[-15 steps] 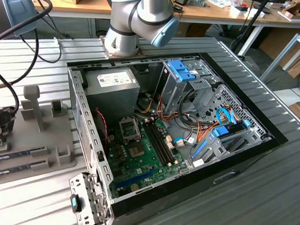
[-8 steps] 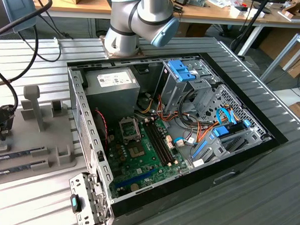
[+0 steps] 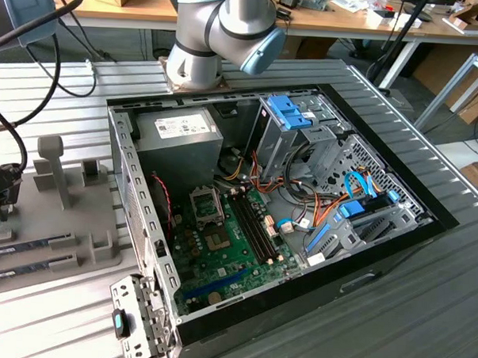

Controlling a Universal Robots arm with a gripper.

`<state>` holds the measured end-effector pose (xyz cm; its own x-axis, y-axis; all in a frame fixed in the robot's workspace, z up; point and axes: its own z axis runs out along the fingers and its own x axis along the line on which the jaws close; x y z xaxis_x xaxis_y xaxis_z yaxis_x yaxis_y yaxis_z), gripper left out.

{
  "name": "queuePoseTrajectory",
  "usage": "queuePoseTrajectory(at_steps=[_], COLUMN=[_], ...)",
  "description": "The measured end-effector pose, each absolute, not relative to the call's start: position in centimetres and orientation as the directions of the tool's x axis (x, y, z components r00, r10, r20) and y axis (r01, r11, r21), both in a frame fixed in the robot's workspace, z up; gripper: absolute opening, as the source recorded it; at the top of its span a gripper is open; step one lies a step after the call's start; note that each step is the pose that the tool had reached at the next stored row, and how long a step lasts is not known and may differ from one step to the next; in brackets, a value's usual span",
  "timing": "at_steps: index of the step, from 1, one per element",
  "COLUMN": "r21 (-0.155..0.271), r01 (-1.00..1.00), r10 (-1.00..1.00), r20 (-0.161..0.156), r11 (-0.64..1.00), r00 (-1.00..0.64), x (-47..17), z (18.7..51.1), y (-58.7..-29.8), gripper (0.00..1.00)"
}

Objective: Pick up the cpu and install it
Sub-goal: 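Pick up the cpu and move it towards the insertion slot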

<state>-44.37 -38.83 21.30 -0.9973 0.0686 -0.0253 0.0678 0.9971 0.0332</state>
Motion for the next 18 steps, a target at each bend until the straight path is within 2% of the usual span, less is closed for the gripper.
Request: queuePoseTrajectory(at_steps=[18], r21=[0.033], r01=[0.068], r10=[0.069], r20=[-0.025], r11=[0.997], r00=[-0.997], x=[-44.37], z=[22.02], y=[-38.83], gripper=[0.47])
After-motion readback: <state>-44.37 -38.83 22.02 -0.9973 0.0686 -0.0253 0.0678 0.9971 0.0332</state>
